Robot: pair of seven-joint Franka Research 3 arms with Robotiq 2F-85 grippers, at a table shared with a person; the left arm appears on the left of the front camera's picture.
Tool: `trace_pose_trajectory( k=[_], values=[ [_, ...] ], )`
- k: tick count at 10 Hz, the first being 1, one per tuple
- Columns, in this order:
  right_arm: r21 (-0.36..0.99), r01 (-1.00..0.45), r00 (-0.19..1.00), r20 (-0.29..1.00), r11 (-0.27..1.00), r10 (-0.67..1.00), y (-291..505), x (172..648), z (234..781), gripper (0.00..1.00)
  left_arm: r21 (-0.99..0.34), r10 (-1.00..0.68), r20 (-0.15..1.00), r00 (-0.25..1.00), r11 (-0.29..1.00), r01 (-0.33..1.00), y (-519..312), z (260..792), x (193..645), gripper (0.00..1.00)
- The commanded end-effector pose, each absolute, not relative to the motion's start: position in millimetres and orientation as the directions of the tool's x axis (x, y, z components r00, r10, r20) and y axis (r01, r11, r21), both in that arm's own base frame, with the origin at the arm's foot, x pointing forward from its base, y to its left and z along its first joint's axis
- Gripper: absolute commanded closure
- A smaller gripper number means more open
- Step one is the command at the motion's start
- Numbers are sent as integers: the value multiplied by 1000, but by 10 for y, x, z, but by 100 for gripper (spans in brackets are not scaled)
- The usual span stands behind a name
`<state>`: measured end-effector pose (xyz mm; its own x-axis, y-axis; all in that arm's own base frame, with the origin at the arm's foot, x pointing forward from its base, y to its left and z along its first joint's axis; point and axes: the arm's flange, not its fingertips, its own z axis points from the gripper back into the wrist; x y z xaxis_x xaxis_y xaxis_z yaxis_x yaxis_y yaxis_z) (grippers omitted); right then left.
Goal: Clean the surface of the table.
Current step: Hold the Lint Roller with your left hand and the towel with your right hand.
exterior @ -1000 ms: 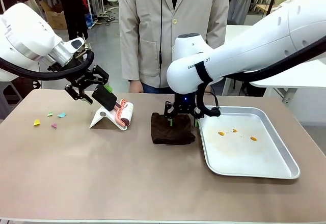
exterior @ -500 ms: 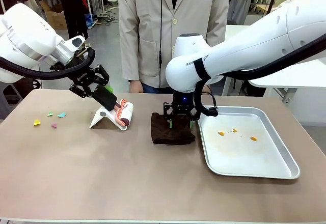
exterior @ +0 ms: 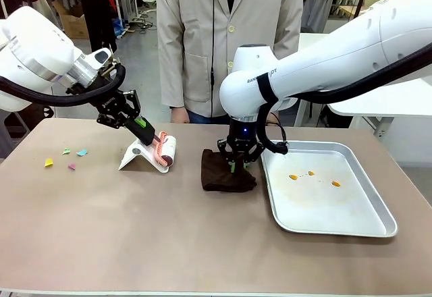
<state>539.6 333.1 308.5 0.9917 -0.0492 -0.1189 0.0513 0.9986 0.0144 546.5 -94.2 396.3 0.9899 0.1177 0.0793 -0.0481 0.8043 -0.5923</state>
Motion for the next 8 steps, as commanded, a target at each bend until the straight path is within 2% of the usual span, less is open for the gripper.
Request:
trace_pose_trajectory(
  k=[1,5,8],
  values=[
    [14,43,989,-141,999,-40,3328,5437,3063,100,-606,113,78,991,794,-43,-927,3925,5462,100],
    [19,42,990,-137,999,-39,3318,5426,3062,100,-616,119,98,988,787,-34,-927,3972,5429,100],
    [108,8,992,-130,994,6,3259,5382,3141,100,-642,122,146,982,767,0,-917,4074,5360,100]
  ],
)
